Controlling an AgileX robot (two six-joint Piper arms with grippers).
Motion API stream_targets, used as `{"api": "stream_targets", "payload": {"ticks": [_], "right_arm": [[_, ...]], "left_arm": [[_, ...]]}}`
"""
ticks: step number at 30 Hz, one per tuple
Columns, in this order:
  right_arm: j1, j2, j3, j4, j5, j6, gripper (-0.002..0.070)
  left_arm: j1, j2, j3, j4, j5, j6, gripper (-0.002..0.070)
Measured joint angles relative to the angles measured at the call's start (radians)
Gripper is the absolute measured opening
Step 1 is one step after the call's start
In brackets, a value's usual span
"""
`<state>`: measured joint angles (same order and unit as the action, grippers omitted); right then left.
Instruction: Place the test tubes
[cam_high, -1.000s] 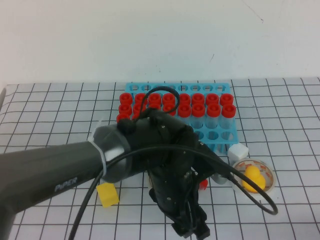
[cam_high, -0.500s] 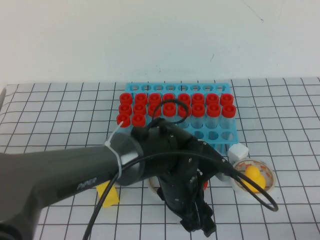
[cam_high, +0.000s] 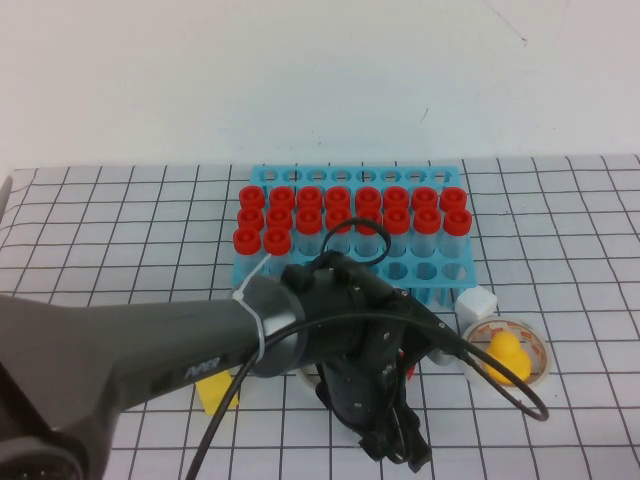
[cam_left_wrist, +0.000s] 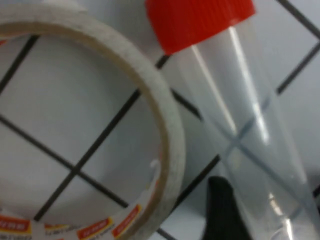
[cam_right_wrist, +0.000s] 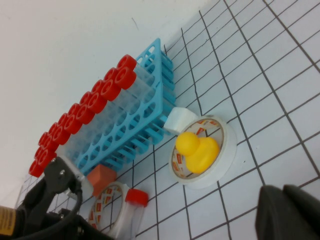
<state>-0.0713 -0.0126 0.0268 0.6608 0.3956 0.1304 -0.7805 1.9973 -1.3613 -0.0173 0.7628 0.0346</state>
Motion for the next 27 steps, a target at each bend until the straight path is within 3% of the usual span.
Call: {"api": "stream_targets", "payload": {"ticks": [4,12,21,27], "right_arm": [[0.0,0.0,0.0,0.0,0.0,-0.002,-0.0001],[0.0,0.0,0.0,0.0,0.0,-0.008,-0.0001],[0.0,0.0,0.0,0.042,0.0,-0.023,-0.0001],[0.0,0.0,0.0,0.271,0.0,-0.26,-0.0001]], "left_arm": [[-0.001,0.004,-0.012,0.028,0.03,-0.017,0.0207],[-0.001,-0.095,0.039,0.036,0.089,0.016,0.0211],[-0.001,-0.614,0.549,0.028,-0.365,-0.09,0.0211],[-0.001,-0.884,0.805,0.026,-0.801,-0.209,0.0211]]}}
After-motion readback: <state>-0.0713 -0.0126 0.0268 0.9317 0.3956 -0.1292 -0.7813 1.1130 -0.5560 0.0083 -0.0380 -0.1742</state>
